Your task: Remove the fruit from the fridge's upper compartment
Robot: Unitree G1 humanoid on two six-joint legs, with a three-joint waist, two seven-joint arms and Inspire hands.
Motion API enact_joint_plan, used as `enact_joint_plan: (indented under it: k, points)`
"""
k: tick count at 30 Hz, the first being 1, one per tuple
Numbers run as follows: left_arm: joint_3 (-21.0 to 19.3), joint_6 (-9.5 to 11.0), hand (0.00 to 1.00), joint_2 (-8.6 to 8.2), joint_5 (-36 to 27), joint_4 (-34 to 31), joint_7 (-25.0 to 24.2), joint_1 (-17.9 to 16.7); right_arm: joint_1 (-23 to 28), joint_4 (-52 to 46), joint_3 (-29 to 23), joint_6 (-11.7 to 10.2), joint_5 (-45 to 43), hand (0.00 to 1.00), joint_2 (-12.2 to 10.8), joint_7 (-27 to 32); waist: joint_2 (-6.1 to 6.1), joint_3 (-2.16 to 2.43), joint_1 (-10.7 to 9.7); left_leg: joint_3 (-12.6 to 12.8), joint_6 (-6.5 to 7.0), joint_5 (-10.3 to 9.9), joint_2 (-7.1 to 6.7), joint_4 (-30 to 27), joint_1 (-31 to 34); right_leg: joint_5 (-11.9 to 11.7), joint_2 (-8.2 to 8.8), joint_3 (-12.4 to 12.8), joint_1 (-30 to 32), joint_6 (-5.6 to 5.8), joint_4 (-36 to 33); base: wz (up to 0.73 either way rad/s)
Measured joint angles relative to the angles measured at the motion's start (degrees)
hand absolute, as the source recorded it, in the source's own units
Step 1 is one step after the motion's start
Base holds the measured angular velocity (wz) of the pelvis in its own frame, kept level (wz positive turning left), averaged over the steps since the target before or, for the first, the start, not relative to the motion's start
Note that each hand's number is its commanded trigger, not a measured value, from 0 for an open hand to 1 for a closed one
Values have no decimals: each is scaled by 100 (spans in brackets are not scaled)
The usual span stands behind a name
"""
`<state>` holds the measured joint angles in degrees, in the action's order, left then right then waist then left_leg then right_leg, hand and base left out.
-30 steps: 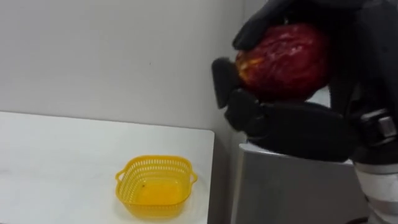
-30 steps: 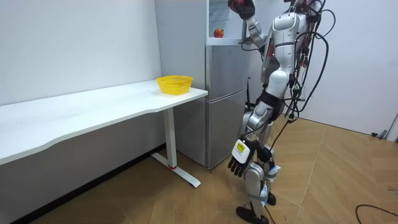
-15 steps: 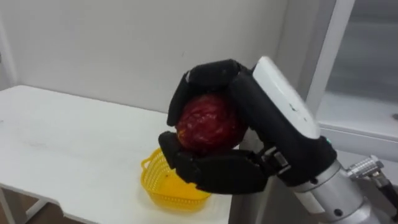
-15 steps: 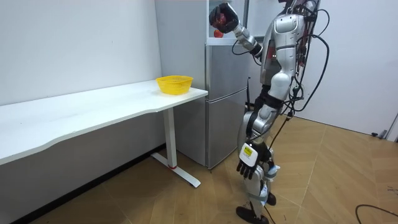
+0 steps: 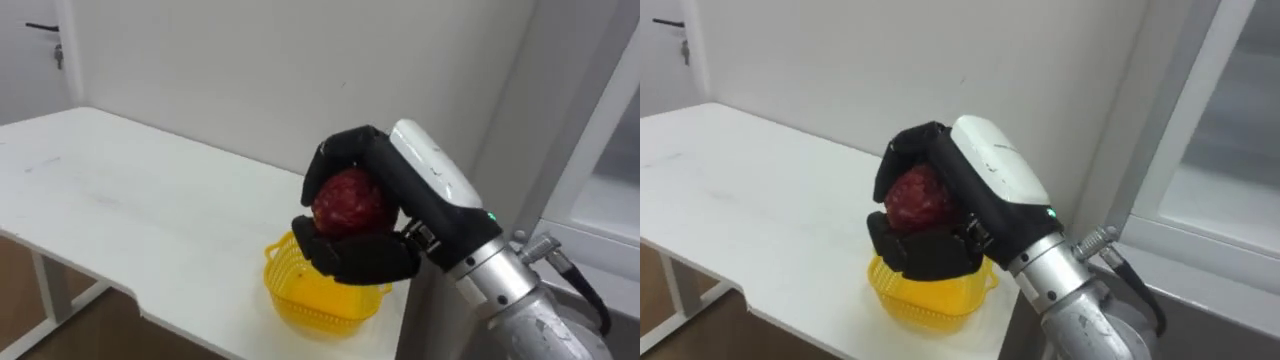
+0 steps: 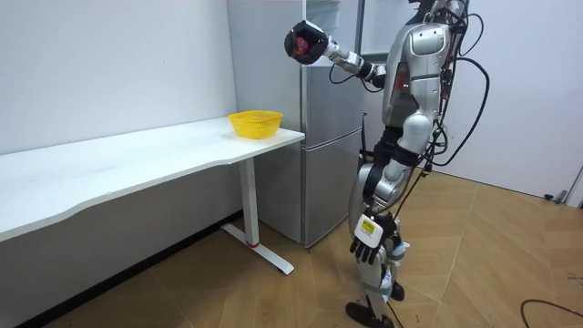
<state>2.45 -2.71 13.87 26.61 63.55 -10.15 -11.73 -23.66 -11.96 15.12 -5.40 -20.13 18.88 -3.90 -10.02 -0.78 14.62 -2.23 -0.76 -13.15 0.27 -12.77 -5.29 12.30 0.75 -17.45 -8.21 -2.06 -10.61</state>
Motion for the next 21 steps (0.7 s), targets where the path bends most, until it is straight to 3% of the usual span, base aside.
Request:
enact_joint_plan:
  k: [2,6,8,12,21]
  points:
    - [-8,-103,0,50,-2,0,-1,-21,-6,345,5,74,-6,100,28,2,-75,11,9,-43,2,-1,-8,-5,53,1,-3,-33,0,2,9,11]
    - [-253,-165,0,69,-3,1,-24,-59,-6,930,5,188,-3,100,136,31,-112,-4,136,-138,3,-2,-16,-12,97,1,3,-122,14,2,10,10]
    - [-371,-200,0,115,-6,-11,-30,-34,-7,1175,7,287,-15,100,251,67,-170,27,175,-204,1,-1,-14,-51,202,1,11,-210,75,2,7,19]
    - [-468,-208,0,154,-4,-93,-28,-99,-83,1526,151,329,-8,100,484,273,-241,31,308,-306,-8,4,-12,-89,276,1,23,-332,90,1,-1,15]
    - [-463,-331,0,365,-4,-174,-9,-164,-476,2420,565,492,-11,100,610,762,-559,4,469,-556,-31,18,-47,-157,388,1,28,-620,93,2,-5,15]
